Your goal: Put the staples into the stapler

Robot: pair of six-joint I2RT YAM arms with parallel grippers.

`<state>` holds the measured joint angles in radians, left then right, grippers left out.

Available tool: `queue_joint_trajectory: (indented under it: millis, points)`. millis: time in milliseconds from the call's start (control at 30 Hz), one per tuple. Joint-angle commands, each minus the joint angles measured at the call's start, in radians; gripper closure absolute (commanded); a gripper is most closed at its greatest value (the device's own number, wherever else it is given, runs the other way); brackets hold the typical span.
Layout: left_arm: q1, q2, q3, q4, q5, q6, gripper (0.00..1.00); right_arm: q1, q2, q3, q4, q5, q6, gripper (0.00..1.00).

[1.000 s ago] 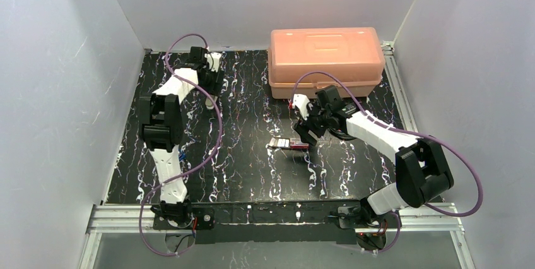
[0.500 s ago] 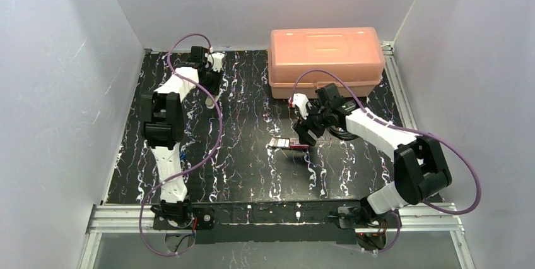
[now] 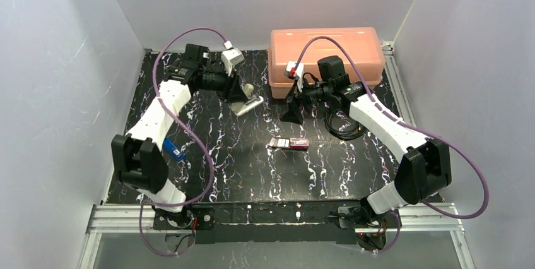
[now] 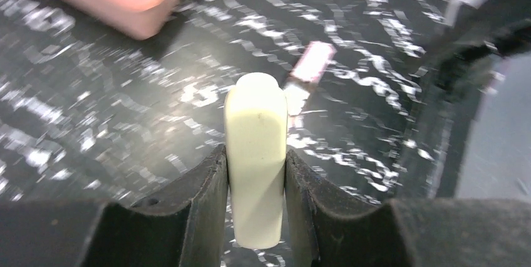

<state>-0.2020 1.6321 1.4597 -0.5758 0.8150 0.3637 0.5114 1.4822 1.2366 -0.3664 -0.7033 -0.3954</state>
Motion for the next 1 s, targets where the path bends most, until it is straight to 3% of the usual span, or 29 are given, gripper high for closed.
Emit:
queue_joint_trajectory:
  millis: [0,367,633,867,967]
  points:
    - [-0.108,-0.131,-0.051,-0.046,0.198,0.005,1.0,-0.001,-0.018,0.053,0.017,-0.142,0.028,0.01]
    - [-0.241,-0.199,-0.077,0.004,0.189,0.003,1.0,0.009,-0.068,-0.084,0.079,-0.283,0.064,0.03]
    - [-0.28,-0.209,-0.1,0.046,0.169,-0.004,1.0,0.031,-0.027,-0.103,0.133,-0.312,0.115,0.12]
    - [-0.287,-0.211,-0.108,0.055,0.157,-0.002,1.0,0.037,-0.003,-0.123,0.157,-0.314,0.136,0.27]
    - [-0.287,-0.212,-0.111,0.064,0.151,0.0,1.0,0.038,0.01,-0.126,0.151,-0.311,0.136,0.26]
